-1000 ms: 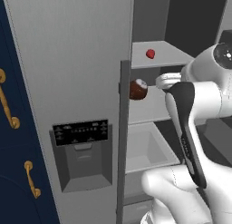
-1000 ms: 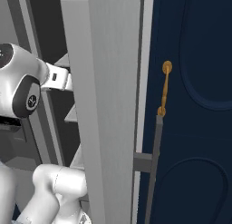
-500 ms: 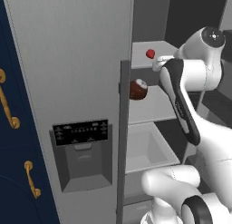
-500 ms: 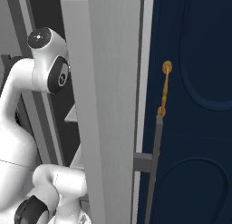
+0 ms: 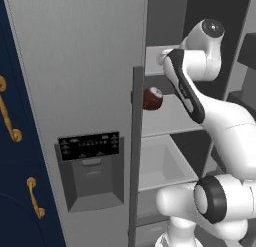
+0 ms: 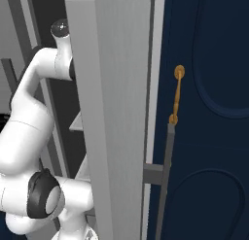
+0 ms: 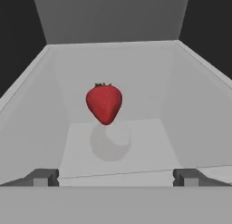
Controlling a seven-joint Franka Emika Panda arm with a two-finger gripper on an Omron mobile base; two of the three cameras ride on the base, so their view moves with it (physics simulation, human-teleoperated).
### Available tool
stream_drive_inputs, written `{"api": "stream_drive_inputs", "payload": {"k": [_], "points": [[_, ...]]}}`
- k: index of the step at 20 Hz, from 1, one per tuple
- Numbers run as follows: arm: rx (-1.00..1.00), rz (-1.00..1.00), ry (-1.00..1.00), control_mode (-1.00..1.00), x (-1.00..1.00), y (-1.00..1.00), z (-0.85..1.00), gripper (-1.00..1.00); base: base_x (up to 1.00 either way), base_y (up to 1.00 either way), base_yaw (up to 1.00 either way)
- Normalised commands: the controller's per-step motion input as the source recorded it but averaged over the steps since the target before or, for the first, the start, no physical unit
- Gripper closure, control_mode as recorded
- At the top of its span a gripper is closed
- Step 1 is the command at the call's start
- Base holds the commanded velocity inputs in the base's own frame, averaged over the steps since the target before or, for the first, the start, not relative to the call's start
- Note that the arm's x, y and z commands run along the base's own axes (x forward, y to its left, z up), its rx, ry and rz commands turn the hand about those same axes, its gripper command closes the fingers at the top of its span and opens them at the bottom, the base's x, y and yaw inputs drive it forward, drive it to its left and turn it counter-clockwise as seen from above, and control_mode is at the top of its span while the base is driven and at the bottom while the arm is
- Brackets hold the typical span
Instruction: Take the strawberry from the fridge and place it on top of the pancake, located on the dining counter.
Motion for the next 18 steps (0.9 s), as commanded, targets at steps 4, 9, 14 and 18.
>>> {"api": "stream_drive_inputs", "payload": {"k": [4, 9, 14, 18], "points": [[0.00, -0.01, 0.06, -1.00, 0.57, 0.04, -0.05, -1.00, 0.00, 0.00, 0.00], [0.00, -0.01, -0.01, -1.00, 0.52, 0.02, 0.00, -1.00, 0.00, 0.00, 0.00], [0.00, 0.00, 0.00, -1.00, 0.77, 0.00, 0.00, -1.00, 0.00, 0.00, 0.00], [0.00, 0.00, 0.02, -1.00, 0.72, 0.00, -0.04, -1.00, 0.00, 0.00, 0.00]]}}
